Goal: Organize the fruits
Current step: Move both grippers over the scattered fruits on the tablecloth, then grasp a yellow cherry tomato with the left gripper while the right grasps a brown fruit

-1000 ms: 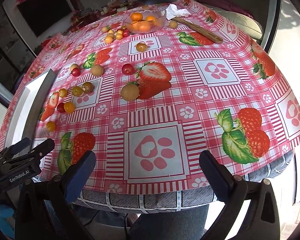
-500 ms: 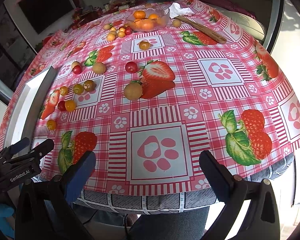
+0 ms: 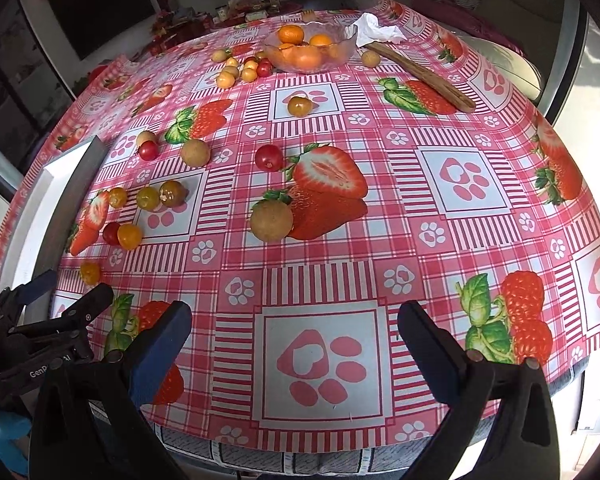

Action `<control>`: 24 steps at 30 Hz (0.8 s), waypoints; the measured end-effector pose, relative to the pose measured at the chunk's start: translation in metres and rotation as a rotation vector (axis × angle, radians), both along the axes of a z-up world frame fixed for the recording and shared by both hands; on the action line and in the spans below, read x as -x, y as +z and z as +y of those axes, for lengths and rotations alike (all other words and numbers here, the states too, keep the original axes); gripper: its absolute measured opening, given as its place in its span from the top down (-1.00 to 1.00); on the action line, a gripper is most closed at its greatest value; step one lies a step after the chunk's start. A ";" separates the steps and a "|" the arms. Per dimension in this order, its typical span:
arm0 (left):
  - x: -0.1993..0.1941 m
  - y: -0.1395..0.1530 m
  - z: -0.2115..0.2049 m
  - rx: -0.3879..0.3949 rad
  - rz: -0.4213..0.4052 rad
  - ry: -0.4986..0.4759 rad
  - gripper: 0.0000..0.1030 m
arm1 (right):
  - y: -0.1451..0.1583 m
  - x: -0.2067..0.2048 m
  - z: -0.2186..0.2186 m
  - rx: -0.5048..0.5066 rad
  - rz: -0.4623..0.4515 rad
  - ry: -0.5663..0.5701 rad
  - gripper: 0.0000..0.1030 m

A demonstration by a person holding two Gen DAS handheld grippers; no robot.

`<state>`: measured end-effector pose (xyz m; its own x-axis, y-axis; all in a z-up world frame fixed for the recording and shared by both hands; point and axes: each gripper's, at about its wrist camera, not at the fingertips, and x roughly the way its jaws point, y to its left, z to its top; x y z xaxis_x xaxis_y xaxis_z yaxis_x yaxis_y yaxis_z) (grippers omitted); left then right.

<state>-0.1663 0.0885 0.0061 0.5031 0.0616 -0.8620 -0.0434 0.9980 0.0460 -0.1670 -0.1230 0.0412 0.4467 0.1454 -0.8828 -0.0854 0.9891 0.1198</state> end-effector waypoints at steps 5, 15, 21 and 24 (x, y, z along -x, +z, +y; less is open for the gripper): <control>-0.003 0.000 -0.004 0.034 -0.006 -0.019 -0.78 | -0.004 -0.023 0.011 0.024 -0.019 0.023 -0.72; -0.005 0.006 -0.015 0.077 -0.036 -0.084 0.53 | -0.013 -0.040 0.021 0.091 -0.042 0.034 0.43; 0.002 0.011 -0.008 0.157 -0.028 -0.097 0.57 | -0.006 -0.033 0.012 -0.022 -0.018 0.023 0.43; 0.009 0.017 -0.003 0.172 -0.045 -0.100 0.57 | 0.001 -0.026 0.016 -0.036 -0.023 0.037 0.43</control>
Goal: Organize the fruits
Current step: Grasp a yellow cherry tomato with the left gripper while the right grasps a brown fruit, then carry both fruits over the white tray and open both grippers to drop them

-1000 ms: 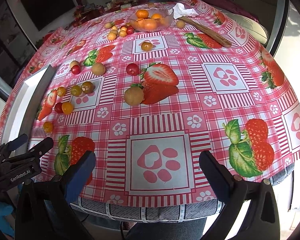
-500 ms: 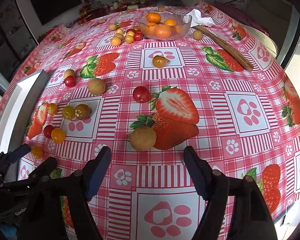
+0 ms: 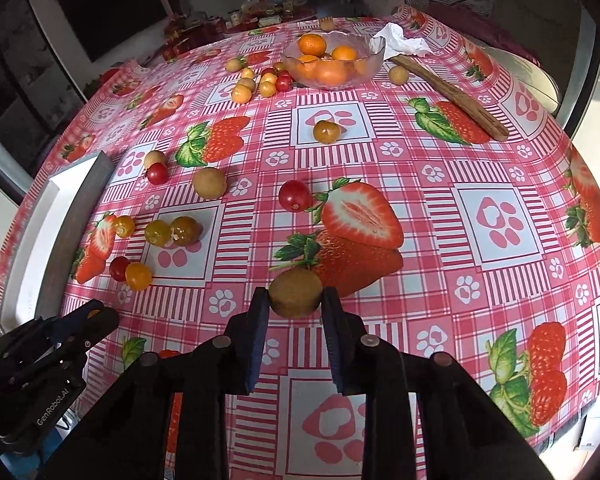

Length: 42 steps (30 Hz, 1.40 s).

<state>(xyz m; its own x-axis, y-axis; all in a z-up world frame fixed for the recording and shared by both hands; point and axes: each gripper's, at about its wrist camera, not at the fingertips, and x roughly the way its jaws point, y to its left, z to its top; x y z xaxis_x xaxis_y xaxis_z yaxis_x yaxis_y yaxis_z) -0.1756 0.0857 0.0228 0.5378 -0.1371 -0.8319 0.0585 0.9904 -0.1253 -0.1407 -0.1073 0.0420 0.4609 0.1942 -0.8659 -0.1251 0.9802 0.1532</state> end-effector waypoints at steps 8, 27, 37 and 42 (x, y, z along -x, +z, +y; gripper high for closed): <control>0.016 0.016 0.027 0.053 -0.027 0.027 0.57 | 0.016 0.006 0.020 -0.039 -0.003 0.038 0.43; 0.047 0.023 0.187 -0.087 -0.064 0.330 0.57 | 0.036 0.013 0.203 -0.137 0.038 0.378 0.43; 0.041 -0.004 0.218 -0.088 -0.011 0.380 0.57 | 0.009 0.008 0.296 -0.067 0.109 0.505 0.43; 0.040 -0.007 0.217 -0.103 -0.010 0.372 0.57 | -0.015 -0.001 0.309 -0.038 0.164 0.502 0.42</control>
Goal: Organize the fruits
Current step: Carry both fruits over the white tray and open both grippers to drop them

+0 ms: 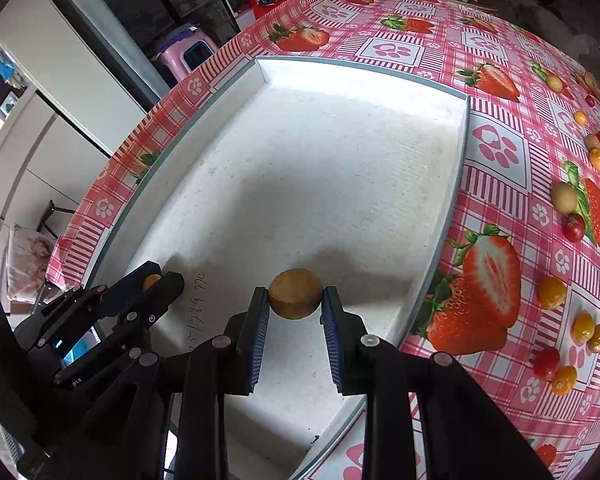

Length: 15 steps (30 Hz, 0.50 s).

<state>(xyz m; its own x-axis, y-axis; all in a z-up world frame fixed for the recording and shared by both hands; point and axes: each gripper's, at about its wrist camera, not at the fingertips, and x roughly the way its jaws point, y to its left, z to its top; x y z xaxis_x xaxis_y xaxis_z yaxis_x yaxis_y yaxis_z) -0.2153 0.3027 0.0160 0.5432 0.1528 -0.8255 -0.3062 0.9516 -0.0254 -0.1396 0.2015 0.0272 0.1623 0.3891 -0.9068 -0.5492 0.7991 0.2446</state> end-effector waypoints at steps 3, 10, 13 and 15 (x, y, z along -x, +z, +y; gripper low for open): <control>0.000 0.000 -0.002 -0.015 0.003 -0.006 0.56 | -0.004 0.001 0.002 0.015 -0.008 0.001 0.42; 0.007 0.008 -0.002 -0.079 -0.037 0.026 -0.60 | 0.008 -0.006 -0.003 -0.050 0.005 -0.009 0.04; 0.006 0.009 -0.003 -0.051 -0.020 0.024 -0.60 | 0.029 -0.002 -0.012 -0.089 -0.053 -0.025 -0.50; 0.007 0.013 -0.007 -0.043 -0.025 0.021 -0.60 | 0.040 0.002 -0.022 -0.105 -0.081 -0.033 -0.53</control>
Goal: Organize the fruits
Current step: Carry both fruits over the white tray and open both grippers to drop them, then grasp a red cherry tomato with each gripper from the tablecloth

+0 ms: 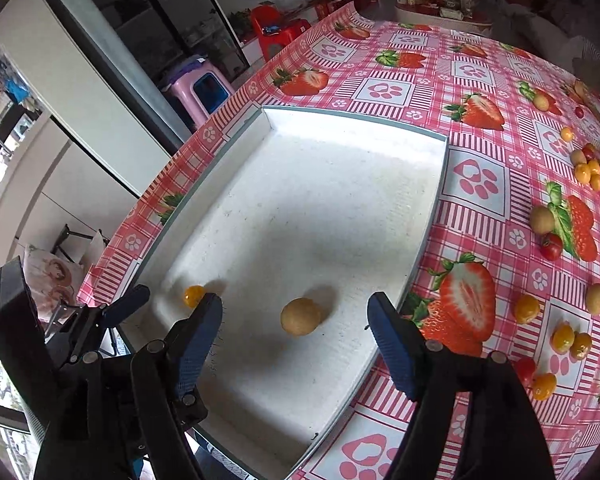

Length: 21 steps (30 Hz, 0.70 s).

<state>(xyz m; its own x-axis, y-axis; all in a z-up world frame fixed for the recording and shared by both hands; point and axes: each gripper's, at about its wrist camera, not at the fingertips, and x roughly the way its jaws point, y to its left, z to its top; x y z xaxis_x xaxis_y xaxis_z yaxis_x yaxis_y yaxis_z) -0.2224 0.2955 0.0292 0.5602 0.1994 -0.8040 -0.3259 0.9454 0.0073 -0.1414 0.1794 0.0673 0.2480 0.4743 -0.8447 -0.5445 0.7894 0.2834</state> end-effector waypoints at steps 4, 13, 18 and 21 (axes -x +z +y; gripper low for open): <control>-0.001 0.012 -0.019 -0.002 -0.014 -0.042 -0.60 | 0.006 0.004 -0.037 -0.009 -0.011 -0.059 -0.53; -0.019 0.036 -0.104 0.002 -0.047 -0.229 -0.60 | 0.000 0.003 -0.157 0.030 -0.019 -0.280 -0.53; -0.032 0.029 -0.158 -0.004 -0.030 -0.317 -0.60 | -0.015 0.004 -0.224 0.064 0.000 -0.410 -0.53; -0.039 0.017 -0.183 -0.070 -0.022 -0.351 -0.60 | -0.022 0.006 -0.253 0.075 0.010 -0.464 -0.53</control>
